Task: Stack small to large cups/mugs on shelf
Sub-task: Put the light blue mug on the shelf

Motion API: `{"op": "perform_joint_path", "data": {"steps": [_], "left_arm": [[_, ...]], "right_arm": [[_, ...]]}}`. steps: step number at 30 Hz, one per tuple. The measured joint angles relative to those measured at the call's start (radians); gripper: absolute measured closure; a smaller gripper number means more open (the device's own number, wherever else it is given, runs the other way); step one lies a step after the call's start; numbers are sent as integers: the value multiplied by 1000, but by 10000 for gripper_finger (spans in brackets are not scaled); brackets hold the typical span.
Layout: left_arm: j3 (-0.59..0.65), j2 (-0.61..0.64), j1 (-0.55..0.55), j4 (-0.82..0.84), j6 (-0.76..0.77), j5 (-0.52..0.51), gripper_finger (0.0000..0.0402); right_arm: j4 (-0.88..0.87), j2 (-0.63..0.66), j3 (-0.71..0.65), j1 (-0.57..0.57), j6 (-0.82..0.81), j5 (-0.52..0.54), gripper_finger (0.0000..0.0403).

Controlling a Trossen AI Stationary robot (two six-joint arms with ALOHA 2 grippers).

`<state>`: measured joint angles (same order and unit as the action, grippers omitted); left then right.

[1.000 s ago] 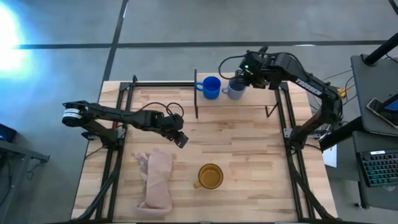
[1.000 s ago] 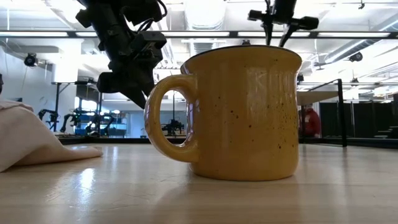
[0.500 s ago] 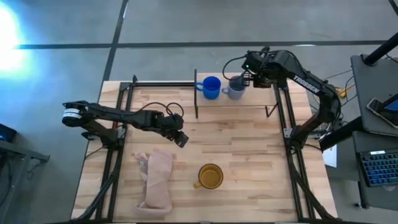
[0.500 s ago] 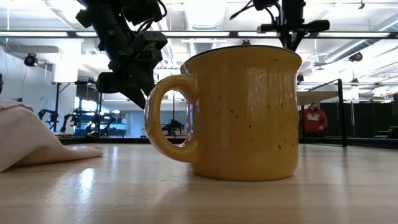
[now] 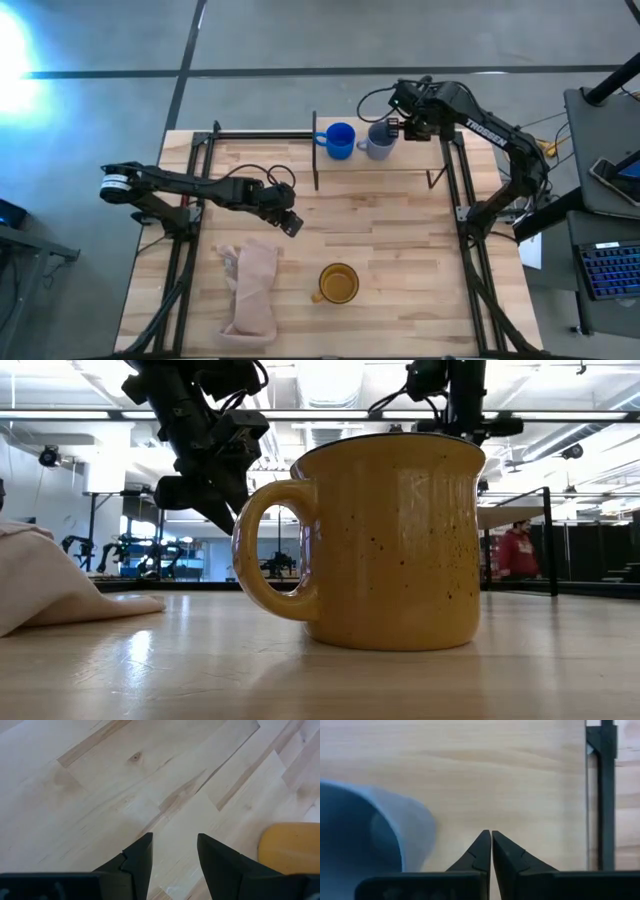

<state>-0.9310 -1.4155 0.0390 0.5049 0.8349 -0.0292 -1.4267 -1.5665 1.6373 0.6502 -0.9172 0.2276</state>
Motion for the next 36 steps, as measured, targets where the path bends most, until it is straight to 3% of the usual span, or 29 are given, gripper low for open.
{"op": "perform_joint_path", "data": {"steps": [36], "left_arm": [[-1, 0, 0, -7, 0, -11, 262]], "right_arm": [[138, 0, -35, 20, 182, -180, 394]]}}
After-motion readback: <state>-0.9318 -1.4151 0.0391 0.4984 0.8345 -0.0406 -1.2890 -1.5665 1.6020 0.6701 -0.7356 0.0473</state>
